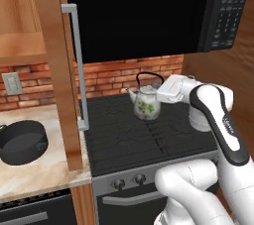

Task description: Pick the kettle from the cabinet and place it on a stove burner. Then pick the pot from the counter and place it on another stove burner. Finally, turn both burners on.

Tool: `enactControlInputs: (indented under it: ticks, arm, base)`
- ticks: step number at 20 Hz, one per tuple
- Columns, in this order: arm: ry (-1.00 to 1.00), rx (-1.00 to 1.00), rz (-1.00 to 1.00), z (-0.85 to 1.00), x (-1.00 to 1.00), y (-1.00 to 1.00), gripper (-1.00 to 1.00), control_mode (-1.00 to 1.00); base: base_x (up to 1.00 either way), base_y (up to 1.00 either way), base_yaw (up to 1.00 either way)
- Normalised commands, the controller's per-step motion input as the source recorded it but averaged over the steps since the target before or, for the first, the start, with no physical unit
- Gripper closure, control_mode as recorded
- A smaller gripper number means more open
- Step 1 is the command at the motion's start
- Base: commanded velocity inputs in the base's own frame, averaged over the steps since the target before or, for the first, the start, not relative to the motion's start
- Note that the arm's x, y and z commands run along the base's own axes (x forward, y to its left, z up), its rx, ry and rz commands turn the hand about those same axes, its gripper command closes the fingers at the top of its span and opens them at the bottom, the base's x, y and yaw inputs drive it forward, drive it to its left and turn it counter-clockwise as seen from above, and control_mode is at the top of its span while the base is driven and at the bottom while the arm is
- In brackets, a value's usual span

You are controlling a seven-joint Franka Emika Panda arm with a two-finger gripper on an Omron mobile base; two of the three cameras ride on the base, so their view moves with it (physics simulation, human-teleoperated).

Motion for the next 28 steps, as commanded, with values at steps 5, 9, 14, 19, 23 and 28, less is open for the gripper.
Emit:
enactControlInputs:
  ticks: [5, 9, 14, 19, 23, 28]
  arm:
    - [0.00, 0.00, 0.00, -0.11, 0.22, 0.00, 1.00, -1.00]
    - [-0.03, 0.00, 0.03, -0.23, 0.15, 0.00, 1.00, -1.00]
    - [-0.05, 0.00, 0.03, -0.19, 0.10, 0.00, 1.00, -1.00]
    - [-0.03, 0.00, 0.04, -0.10, 0.21, 0.05, 1.00, -1.00]
    - [0.00, 0.00, 0.04, -0.01, 0.22, 0.07, 1.00, -1.00]
    - [0.00, 0.00, 0.04, -0.02, 0.24, 0.06, 1.00, -1.00]
  base:
    - [0.00, 0.00, 0.00]
    - [0.00, 0.00, 0.00]
    - [0.00, 0.00, 0.00]
    - [0.00, 0.00, 0.00]
    - [0.00, 0.00, 0.00]
    - [0.00, 0.00, 0.00]
